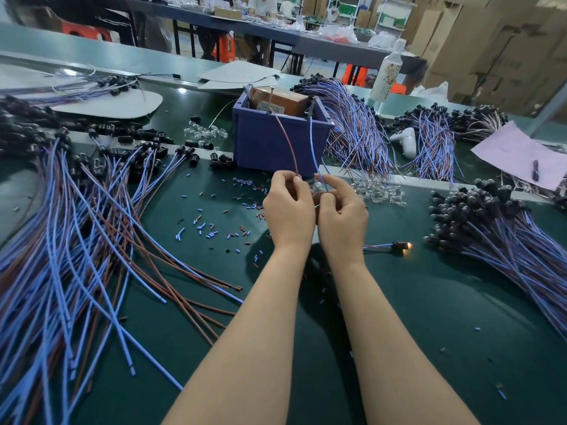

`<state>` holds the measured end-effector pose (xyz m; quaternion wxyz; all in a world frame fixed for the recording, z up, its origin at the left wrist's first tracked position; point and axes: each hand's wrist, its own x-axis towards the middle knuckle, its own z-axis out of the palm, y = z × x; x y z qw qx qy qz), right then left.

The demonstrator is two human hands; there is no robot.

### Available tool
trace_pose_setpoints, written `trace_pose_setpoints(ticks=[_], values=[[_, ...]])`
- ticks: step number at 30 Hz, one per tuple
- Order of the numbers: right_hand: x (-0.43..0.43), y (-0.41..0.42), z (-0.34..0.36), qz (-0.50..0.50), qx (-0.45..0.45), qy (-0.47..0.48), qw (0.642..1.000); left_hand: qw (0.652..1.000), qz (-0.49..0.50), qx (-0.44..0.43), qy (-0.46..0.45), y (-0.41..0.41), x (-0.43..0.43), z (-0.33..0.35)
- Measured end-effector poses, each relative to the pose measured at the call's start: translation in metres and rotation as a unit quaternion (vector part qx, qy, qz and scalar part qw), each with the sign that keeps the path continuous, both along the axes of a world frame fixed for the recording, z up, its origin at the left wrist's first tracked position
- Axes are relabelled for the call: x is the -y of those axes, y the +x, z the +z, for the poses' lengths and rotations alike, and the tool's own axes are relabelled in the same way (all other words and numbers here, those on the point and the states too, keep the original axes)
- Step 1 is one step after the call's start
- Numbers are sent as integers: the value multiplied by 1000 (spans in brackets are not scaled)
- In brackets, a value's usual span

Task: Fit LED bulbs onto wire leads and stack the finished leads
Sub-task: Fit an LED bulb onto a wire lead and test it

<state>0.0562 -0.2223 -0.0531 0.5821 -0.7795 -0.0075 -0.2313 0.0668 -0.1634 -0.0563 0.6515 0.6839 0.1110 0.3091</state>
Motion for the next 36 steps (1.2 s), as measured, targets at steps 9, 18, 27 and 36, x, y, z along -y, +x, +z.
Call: trace_pose_setpoints(ticks=[9,18,27,36], values=[[0,-1,0,-2,-2,-8,1000,1000,-1,-10,-13,0,0,1],[-2,-2,0,0,-8,-1,1000,1000,-13,-22,-13,-2,-2,3],[-2,-2,1,-1,-5,-6,1000,1000,-20,-18,-5,-4,-2,5],[-2,-3,2,4,5,-29,1000,999,-32,-11,5,-4,-2,7]])
